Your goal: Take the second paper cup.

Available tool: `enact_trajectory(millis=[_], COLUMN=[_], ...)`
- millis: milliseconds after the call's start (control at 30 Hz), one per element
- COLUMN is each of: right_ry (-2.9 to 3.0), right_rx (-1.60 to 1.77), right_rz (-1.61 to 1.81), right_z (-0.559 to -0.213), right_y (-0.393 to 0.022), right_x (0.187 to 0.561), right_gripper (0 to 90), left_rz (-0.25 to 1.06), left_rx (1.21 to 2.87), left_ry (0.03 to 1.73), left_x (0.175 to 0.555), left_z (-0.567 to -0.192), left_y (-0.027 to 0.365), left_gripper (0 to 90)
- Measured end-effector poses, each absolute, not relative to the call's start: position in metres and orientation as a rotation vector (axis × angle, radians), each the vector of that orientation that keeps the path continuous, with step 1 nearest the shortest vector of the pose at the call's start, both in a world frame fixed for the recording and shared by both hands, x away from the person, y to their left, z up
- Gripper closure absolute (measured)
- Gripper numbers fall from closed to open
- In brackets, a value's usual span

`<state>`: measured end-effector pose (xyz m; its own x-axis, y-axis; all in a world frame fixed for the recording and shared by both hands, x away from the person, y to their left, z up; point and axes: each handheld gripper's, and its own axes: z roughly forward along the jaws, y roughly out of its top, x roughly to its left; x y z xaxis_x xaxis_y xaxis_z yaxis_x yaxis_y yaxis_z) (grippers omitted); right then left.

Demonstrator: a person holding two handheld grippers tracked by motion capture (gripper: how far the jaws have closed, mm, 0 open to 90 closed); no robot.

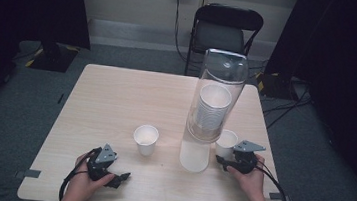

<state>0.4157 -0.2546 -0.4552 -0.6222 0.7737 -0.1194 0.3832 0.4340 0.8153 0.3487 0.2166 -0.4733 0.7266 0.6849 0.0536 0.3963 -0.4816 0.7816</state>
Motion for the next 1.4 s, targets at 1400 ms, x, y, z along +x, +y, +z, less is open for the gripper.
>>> enact_trajectory(millis=[1400], right_ry=[2.196], right_rx=[1.029], right_rz=[1.069], right_z=[-0.454], right_y=[-0.265], right_x=[0.427], right_gripper=[22.9], left_rz=[0.463], left_rx=[2.133], left_ry=[0.815], left_x=[0.349], left_z=[-0.473], left_y=[0.217], left_gripper=[9.6])
